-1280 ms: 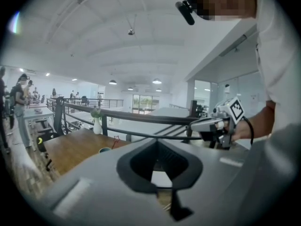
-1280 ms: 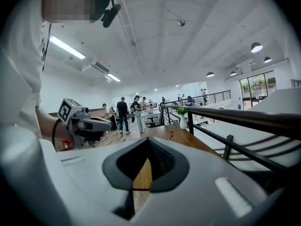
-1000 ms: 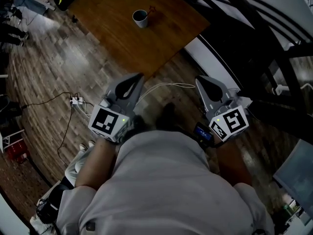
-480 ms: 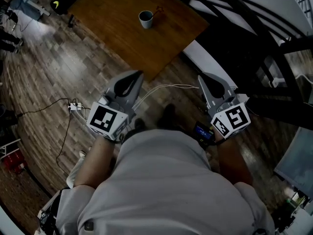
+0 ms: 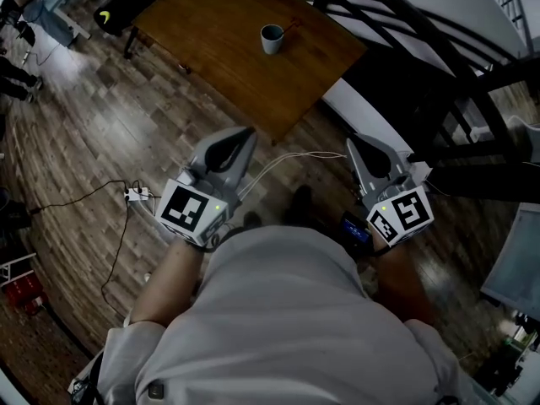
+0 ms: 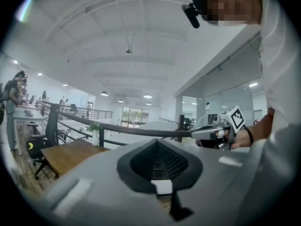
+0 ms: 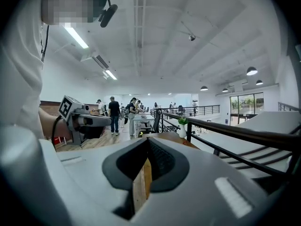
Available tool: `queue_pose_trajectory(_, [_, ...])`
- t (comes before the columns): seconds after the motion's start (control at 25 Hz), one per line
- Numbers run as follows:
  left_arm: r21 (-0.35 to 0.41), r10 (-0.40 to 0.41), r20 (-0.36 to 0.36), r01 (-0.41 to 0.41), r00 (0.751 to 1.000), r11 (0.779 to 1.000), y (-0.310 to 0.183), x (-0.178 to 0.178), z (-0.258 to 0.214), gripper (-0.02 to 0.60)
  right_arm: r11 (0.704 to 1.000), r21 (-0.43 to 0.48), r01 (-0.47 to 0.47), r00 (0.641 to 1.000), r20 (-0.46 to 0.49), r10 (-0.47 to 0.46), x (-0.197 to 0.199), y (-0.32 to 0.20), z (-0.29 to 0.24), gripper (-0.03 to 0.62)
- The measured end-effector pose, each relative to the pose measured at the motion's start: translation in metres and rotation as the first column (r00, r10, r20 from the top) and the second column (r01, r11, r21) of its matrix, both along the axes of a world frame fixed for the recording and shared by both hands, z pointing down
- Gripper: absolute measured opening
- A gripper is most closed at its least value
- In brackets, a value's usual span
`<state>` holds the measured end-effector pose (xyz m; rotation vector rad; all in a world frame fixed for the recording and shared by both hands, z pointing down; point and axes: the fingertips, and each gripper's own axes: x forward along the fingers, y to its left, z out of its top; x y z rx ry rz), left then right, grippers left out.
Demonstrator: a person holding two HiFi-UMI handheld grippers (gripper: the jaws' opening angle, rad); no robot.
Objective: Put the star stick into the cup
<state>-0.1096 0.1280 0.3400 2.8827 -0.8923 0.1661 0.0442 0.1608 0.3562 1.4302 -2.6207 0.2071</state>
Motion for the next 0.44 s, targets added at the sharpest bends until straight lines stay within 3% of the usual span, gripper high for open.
queue_pose_trajectory(0.24, [0.027,0.057,-0.034,-0.056,0.998,0.998,0.042,-0.028,-0.006,0.003,1.0,0.007,-0.026,1.0,-0.006,0.026,-0.04,0.04,-0.002,0.008])
queue_pose_trajectory(0.44, [0.001,0.04,-0.039,-0.04,0.998,0.999,0.072,-0.059,-0.006,0.003,0.999,0.004,-0.037,0.999,-0.006,0.037,-0.069,0.073,-0.003,0.008])
